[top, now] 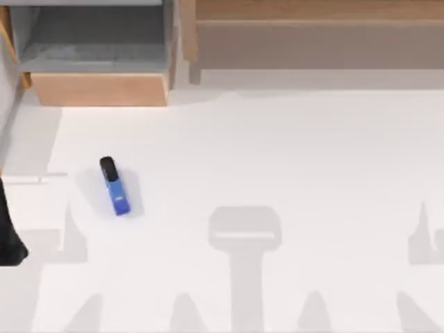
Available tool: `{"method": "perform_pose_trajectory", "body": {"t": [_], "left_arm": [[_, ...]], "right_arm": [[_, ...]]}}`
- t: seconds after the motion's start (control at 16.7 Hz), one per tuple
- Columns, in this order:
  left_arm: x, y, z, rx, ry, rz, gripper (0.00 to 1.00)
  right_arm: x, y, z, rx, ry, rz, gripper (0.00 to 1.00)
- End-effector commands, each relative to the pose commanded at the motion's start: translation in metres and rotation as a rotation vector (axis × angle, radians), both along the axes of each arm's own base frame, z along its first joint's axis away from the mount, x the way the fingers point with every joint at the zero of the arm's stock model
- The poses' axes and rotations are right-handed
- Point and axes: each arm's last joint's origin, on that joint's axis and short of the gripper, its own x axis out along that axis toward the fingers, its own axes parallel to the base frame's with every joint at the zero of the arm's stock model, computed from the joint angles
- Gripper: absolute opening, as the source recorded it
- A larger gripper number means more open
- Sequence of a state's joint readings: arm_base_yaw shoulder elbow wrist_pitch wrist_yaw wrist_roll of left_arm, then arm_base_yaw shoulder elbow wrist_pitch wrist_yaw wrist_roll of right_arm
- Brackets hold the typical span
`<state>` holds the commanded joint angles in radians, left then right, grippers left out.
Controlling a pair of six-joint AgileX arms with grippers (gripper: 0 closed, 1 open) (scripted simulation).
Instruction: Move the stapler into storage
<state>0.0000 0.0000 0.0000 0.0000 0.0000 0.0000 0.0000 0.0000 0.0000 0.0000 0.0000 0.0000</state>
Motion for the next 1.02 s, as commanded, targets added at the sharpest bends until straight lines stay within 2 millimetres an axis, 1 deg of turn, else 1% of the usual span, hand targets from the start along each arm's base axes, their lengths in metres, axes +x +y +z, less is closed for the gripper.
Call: {"method": "perform_pose_trajectory", "body": {"t": [0.12, 0.24, 0.42, 0.6, 0.72, 0.84, 0.9, 1.02], "left_arm": [[0.000, 0.000, 0.000, 0.000, 0.000, 0.000, 1.00], [0.000, -0.001, 0.006, -0.014, 0.021, -0.008, 1.00], [0.003, -0.003, 0.029, -0.065, 0.105, -0.030, 1.00], [0.017, -0.007, 0.061, -0.138, 0.267, -0.046, 1.00], [0.038, -0.012, 0.079, -0.188, 0.421, -0.046, 1.00], [0.069, -0.020, 0.090, -0.233, 0.607, -0.033, 1.00], [0.086, -0.025, 0.092, -0.251, 0.706, -0.020, 1.00], [0.124, -0.036, 0.089, -0.279, 0.902, 0.016, 1.00]], "right_arm": [[0.000, 0.000, 0.000, 0.000, 0.000, 0.000, 1.00], [0.000, 0.000, 0.000, 0.000, 0.000, 0.000, 1.00], [0.000, 0.000, 0.000, 0.000, 0.000, 0.000, 1.00], [0.000, 0.000, 0.000, 0.000, 0.000, 0.000, 1.00], [0.000, 0.000, 0.000, 0.000, 0.000, 0.000, 1.00], [0.000, 0.000, 0.000, 0.000, 0.000, 0.000, 1.00], [0.000, 0.000, 0.000, 0.000, 0.000, 0.000, 1.00], [0.000, 0.000, 0.000, 0.000, 0.000, 0.000, 1.00]]}}
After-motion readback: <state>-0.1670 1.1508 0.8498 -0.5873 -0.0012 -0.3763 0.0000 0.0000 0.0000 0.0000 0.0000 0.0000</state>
